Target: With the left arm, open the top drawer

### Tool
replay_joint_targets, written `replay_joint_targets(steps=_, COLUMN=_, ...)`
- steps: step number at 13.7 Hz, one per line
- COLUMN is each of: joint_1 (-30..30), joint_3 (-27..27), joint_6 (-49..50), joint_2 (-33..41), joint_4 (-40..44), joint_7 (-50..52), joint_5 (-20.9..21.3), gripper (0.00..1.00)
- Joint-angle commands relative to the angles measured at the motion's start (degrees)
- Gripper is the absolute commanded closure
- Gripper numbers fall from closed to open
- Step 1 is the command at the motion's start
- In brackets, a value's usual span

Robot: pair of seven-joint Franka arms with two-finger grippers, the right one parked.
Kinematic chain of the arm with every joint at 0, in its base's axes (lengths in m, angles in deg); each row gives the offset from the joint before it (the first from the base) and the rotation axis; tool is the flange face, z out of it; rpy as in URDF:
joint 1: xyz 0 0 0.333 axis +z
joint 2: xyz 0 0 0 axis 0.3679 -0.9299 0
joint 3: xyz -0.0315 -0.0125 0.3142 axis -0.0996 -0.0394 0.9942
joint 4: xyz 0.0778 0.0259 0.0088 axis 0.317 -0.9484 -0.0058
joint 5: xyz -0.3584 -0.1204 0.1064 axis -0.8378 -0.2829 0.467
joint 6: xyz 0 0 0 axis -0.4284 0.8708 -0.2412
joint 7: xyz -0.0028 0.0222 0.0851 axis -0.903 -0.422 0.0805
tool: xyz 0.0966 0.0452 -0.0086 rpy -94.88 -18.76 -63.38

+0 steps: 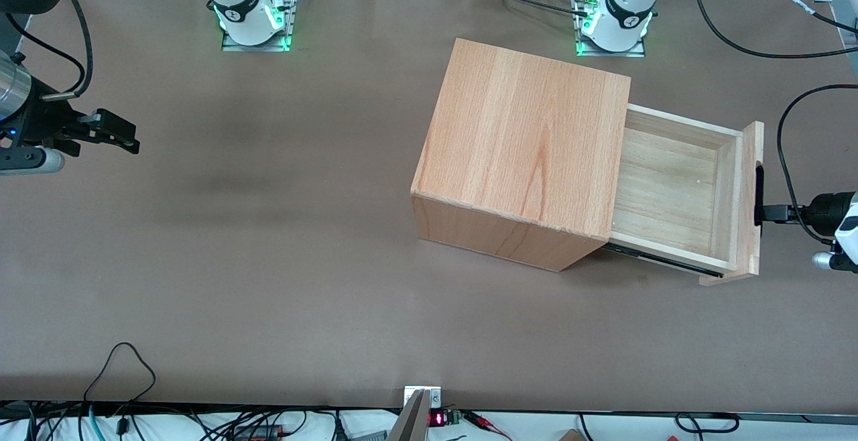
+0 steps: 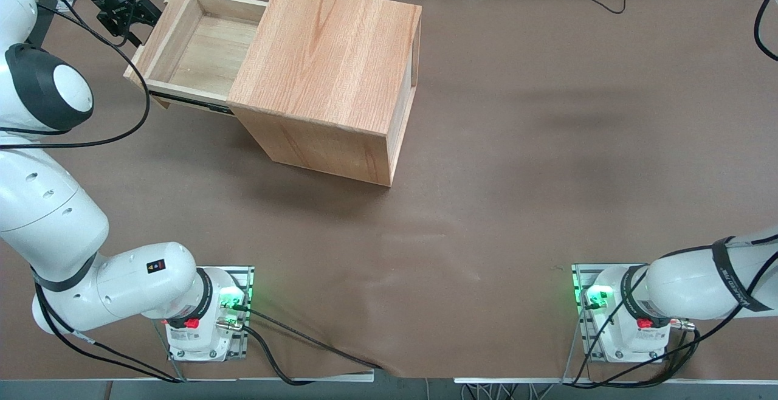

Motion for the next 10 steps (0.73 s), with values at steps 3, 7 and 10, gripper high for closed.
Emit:
replay_joint_targets(steps=3, joint_1=-0.1, joint_3=-0.2, joint_6=-1.9, joint_2=-3.3, joint_4=3.7, joint_7=-0.9, joint_5=-1.7, gripper=0.00)
replay_joint_targets(steps=7, joint_1=-0.2, joint_3=-1.0, joint_6=0.3, joint_2=-2.4, joint_4=4.6, joint_7=-1.9, joint_5=-1.6, gripper=0.00)
replay_joint_targets(steps=10, joint_1=-0.2, joint_3=-1.1, joint_6=1.8, joint_2=-2.3, joint_4=5.2, joint_7=-1.9, joint_5=-1.7, gripper=0.00)
